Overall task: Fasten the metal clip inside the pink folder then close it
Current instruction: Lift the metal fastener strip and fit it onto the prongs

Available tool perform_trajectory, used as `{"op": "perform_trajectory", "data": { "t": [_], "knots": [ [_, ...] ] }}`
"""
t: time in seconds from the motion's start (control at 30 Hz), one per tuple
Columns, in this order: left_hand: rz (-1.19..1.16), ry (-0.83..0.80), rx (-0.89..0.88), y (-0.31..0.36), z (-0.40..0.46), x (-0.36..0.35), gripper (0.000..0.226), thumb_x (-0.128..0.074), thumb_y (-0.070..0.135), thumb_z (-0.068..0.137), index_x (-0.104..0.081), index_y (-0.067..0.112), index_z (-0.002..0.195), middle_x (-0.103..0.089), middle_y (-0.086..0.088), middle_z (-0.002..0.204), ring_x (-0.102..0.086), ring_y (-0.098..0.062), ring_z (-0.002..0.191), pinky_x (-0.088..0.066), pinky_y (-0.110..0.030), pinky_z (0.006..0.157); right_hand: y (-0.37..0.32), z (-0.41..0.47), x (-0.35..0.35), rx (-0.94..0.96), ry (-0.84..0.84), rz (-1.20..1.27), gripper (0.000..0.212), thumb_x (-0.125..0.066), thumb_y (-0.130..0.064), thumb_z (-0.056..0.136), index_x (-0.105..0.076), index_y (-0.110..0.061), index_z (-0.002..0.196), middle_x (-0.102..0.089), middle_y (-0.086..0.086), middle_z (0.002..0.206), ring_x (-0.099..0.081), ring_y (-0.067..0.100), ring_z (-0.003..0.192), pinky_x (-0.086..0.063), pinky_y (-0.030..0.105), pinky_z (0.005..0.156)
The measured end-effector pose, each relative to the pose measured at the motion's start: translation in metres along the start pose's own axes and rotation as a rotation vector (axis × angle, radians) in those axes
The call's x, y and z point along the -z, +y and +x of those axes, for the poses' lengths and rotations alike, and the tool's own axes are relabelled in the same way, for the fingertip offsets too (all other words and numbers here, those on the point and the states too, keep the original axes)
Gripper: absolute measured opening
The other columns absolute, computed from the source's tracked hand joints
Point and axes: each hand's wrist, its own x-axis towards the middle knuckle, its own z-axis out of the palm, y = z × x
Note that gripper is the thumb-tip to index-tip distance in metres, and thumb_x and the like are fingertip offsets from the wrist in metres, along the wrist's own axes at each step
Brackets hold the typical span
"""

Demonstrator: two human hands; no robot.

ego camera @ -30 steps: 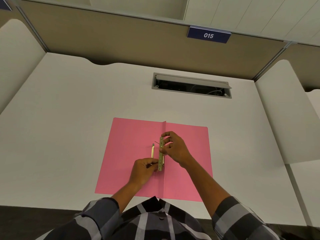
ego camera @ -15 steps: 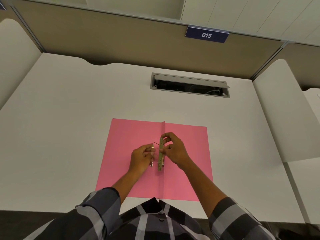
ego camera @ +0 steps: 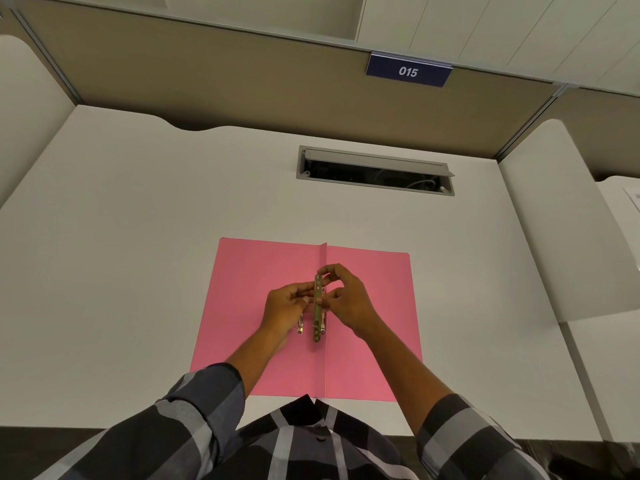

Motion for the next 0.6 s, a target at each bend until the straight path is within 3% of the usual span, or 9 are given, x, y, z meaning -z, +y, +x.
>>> {"op": "perform_trajectory", "data": {
  "t": [0.1, 0.23, 0.37, 0.6],
  "knots": [
    [-0.011, -0.009, 0.017, -0.0011, -0.0006, -0.0010, 0.042, -0.062, -0.010, 0.097, -0.080, 0.028, 0.103, -0.083, 0.009, 0.097, -0.079, -0.012, 0.095, -0.061, -0.017, 0.076, -0.0007, -0.0008, 0.0008, 0.000, -0.004, 0.000, 0.057, -0.073, 0.016, 0.078, -0.064, -0.029, 0.111, -0.065, 0.002, 0.104, -0.069, 0.025, 0.065, -0.064, 0.053, 0.068],
    [-0.070, -0.042, 0.045, -0.0020, -0.0010, -0.0018, 0.038, -0.060, -0.010, 0.098, -0.080, 0.021, 0.107, -0.083, 0.001, 0.101, -0.080, -0.015, 0.095, -0.062, -0.021, 0.079, -0.0035, -0.0029, 0.0000, 0.001, -0.008, -0.008, 0.055, -0.074, 0.014, 0.078, -0.064, -0.029, 0.112, -0.065, 0.002, 0.105, -0.071, 0.040, 0.073, -0.065, 0.051, 0.069],
    [-0.115, -0.060, 0.076, -0.0038, -0.0004, -0.0019, 0.040, -0.057, -0.014, 0.097, -0.079, 0.018, 0.108, -0.083, -0.002, 0.102, -0.079, -0.017, 0.095, -0.062, -0.023, 0.080, -0.0038, -0.0029, -0.0001, -0.004, -0.002, -0.026, 0.055, -0.073, 0.015, 0.078, -0.064, -0.027, 0.112, -0.065, 0.004, 0.106, -0.071, 0.043, 0.075, -0.064, 0.053, 0.069],
    [-0.144, -0.064, 0.121, -0.0077, 0.0032, -0.0018, 0.039, -0.058, -0.015, 0.096, -0.078, 0.013, 0.112, -0.083, -0.002, 0.103, -0.076, -0.024, 0.104, -0.061, -0.032, 0.090, -0.0019, -0.0023, -0.0017, -0.019, 0.007, -0.038, 0.054, -0.074, 0.016, 0.077, -0.064, -0.022, 0.114, -0.065, 0.008, 0.103, -0.067, 0.023, 0.065, -0.064, 0.054, 0.068]
  ]
}}
